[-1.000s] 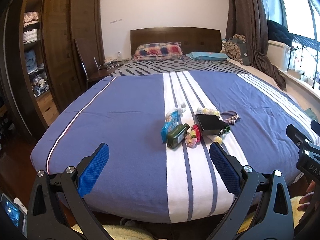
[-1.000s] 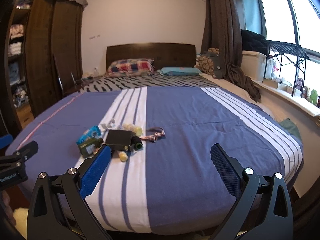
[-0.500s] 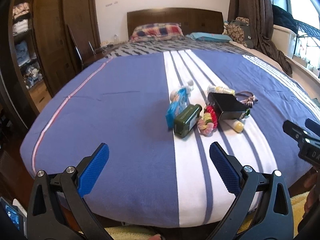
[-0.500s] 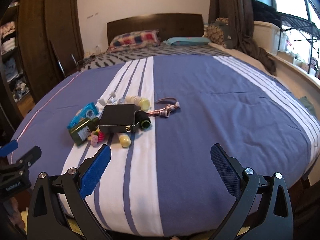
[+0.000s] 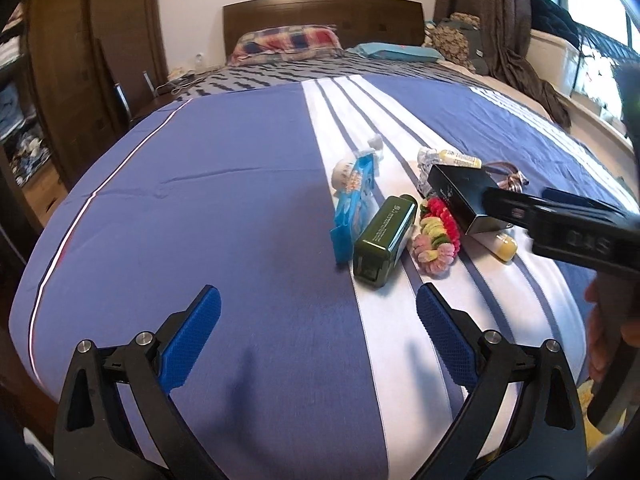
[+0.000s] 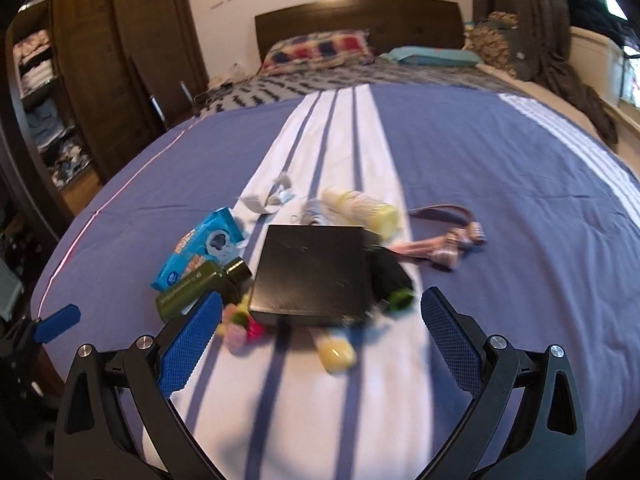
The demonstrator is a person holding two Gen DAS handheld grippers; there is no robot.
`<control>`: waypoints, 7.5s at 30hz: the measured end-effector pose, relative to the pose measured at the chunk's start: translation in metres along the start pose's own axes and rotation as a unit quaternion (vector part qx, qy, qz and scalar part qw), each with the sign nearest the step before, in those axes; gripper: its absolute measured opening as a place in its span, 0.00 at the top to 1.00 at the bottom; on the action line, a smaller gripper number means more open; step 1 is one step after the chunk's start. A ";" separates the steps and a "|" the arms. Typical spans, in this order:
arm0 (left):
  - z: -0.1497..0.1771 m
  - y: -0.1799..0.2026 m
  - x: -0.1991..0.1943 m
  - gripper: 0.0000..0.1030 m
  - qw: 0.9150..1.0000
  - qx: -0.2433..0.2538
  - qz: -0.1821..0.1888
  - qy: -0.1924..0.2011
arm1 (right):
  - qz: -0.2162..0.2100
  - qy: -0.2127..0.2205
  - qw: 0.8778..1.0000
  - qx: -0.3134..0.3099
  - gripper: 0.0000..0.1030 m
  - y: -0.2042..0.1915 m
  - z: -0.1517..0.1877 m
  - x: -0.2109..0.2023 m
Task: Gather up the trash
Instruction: 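Grasp the black square box with the right tool while the left tool grasps the green bottle, then lower both held items into the black bin and open both tools, then grasp the yellow tube with the right tool while the left tool returns to the bed, then grasp the pink-green scrunchie with the left tool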
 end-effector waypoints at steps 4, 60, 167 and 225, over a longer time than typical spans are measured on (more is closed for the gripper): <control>-0.006 0.003 0.011 0.16 1.000 0.006 0.021 -0.004 | -0.004 -0.021 1.000 0.011 0.10 0.003 -0.005 0.018; 0.058 0.068 -0.114 0.76 0.987 0.041 0.142 0.067 | 0.010 0.086 0.996 -0.015 0.27 0.032 0.094 -0.148; 0.034 0.031 0.019 0.28 0.997 0.008 0.051 -0.055 | -0.017 -0.029 0.999 -0.026 0.42 0.043 0.055 -0.011; 0.078 0.072 -0.025 0.71 0.991 0.036 0.126 -0.032 | -0.023 -0.014 0.999 -0.033 0.79 0.039 0.142 -0.080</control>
Point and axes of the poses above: each gripper's, at about its wrist camera, not at the fingertips, and x roughly the way its jaws point, y to its right, z to its underside, the point moved 1 cm from there along x, roughly the way its jaws point, and after that the axes turned 8 degrees about -y, right-handed, at the moved point
